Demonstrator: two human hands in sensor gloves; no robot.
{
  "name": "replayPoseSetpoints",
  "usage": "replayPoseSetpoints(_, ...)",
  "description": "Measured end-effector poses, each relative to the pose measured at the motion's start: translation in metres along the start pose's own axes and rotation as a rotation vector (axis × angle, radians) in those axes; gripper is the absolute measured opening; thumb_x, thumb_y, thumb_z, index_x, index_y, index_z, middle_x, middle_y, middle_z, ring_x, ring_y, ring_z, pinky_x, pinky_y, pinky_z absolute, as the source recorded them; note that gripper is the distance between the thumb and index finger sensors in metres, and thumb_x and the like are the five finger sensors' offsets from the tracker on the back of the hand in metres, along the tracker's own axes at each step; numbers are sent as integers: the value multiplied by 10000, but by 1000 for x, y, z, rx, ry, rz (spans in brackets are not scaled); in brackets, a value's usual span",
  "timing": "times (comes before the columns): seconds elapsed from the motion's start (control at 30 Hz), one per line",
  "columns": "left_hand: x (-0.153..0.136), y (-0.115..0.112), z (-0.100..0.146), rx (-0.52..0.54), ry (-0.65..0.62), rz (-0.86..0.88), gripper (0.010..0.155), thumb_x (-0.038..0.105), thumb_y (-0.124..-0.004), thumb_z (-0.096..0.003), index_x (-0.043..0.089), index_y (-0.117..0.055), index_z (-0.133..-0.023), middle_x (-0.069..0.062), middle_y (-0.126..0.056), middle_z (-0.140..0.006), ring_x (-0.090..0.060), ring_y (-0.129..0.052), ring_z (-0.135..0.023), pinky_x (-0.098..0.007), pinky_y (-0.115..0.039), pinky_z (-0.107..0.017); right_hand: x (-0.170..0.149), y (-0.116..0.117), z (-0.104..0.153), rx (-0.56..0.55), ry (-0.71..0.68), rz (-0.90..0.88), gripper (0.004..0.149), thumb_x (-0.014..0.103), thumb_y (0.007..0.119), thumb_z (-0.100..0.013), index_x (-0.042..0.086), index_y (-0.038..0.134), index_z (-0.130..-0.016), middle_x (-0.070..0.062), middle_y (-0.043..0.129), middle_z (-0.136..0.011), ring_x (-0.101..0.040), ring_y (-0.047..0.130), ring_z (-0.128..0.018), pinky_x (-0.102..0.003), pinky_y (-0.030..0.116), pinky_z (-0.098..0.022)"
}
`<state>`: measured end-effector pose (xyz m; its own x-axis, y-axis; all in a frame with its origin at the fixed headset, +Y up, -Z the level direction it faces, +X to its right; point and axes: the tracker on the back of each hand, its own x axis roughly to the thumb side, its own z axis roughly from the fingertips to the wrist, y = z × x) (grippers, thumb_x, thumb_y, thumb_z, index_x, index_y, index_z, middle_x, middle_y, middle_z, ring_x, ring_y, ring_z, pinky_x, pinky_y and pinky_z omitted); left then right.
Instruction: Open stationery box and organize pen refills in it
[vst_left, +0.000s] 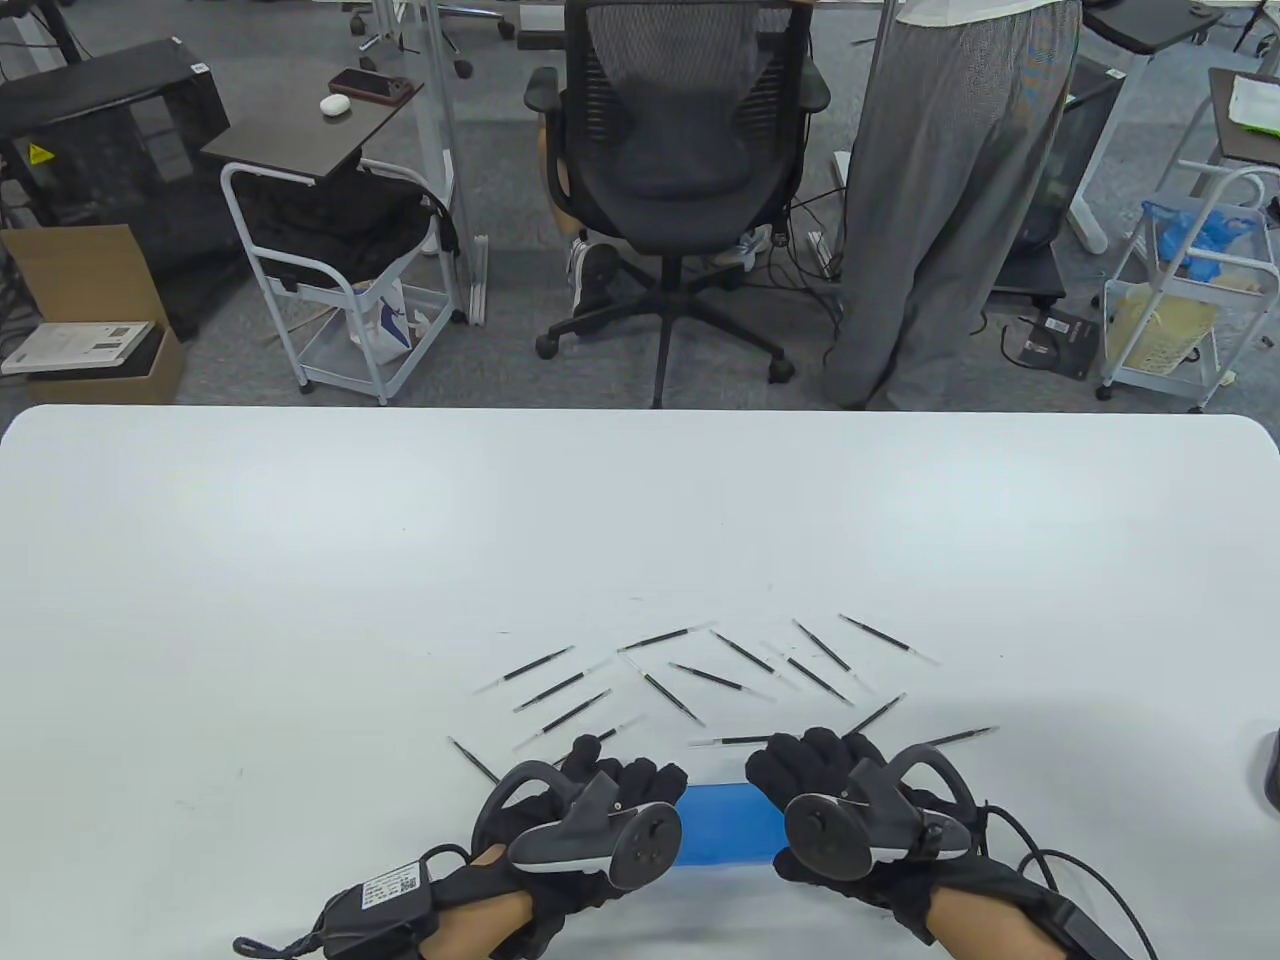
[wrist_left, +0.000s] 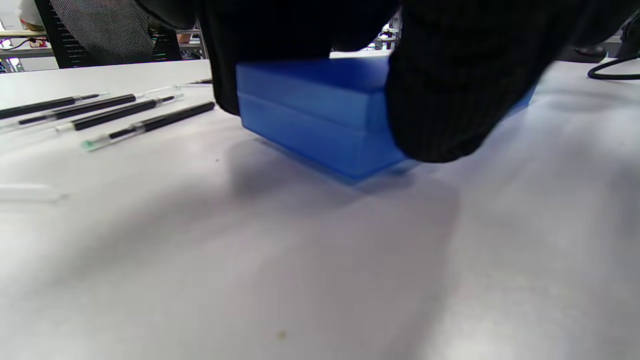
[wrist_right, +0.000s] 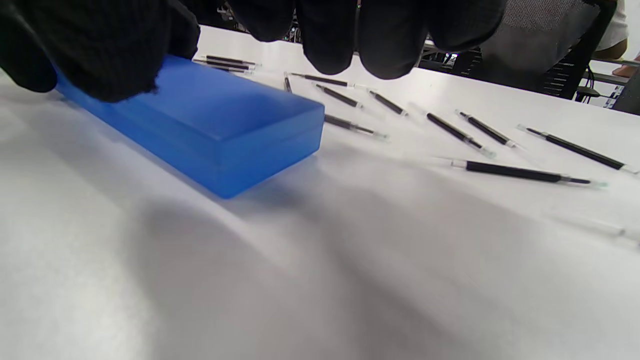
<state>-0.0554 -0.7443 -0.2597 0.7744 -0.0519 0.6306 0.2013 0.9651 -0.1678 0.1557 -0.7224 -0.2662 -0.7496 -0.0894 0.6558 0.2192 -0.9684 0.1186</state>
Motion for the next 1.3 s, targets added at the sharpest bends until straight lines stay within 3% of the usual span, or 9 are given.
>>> replayPoseSetpoints(0.23, 5, -1, -5, -6, -2, -64, 893, 480, -882, -465, 201, -424, -1179, -120, -579, -1228, -366, -778, -1074, -644, -441, -870, 11, 12, -13, 43, -11, 62, 907, 544, 849, -422, 149, 484, -1152, -258, 605, -1191, -528, 674, -1028, -661, 593, -726)
replayPoseSetpoints(0.5, 7, -1, -5, 22, 7, -89, 887, 486, -881, -464, 202, -440, -1179, -120, -605, -1220, -364, -784, -1068, -655, -445, -861, 16, 15, -16, -33, -26, 119, 871, 486, 895, -402, 119, 562, -1119, -250, 734, -1113, -485, 777, -975, -632, 661, -699)
replayPoseSetpoints(0.83, 7, 3, -6, 53, 47, -112, 903, 499, -921, -433, 238, -475, -1174, -66, -659, -1215, -325, -817, -1076, -649, -473, -849, 4, 4, -17, 23, -38, -18, 783, 472, 865, -445, 129, 619, -1105, -257, 743, -1136, -498, 742, -1024, -642, 646, -710)
replayPoseSetpoints(0.93, 6, 6, -7, 63, 73, -146, 945, 531, -937, -392, 270, -474, -1174, -15, -683, -1216, -280, -817, -1085, -643, -475, -852, -1, -2, -15, -20, -45, -71, 696, 438, 870, -460, 122, 713, -1060, -268, 688, -1141, -521, 676, -1026, -644, 623, -717)
replayPoseSetpoints(1.07, 2, 8, -8, 67, 101, -135, 994, 552, -946, -344, 291, -468, -1176, 32, -703, -1214, -272, -806, -1100, -653, -459, -854, -10, -13, -14, -44, -32, -116, 598, 424, 873, -462, 161, 812, -995, -212, 877, -1005, -489, 767, -983, -647, 643, -707)
replayPoseSetpoints(1.17, 2, 8, -8, 67, 108, -131, 1048, 556, -947, -327, 265, -420, -1185, 38, -685, -1218, -271, -791, -1110, -657, -446, -853, -17, -17, -18, -17, -25, -176, 571, 400, 867, -473, 167, 822, -992, -213, 895, -997, -473, 787, -973, -646, 641, -707)
replayPoseSetpoints(1.3, 6, 7, -3, 123, 127, -180, 1208, 566, -937, -311, 218, -181, -1187, -36, -452, -1285, -318, -656, -1170, -659, -418, -857, -23, -23, -26, 40, -16, -195, 547, 367, 841, -494, 171, 809, -1003, -211, 893, -1011, -458, 795, -972, -646, 638, -710)
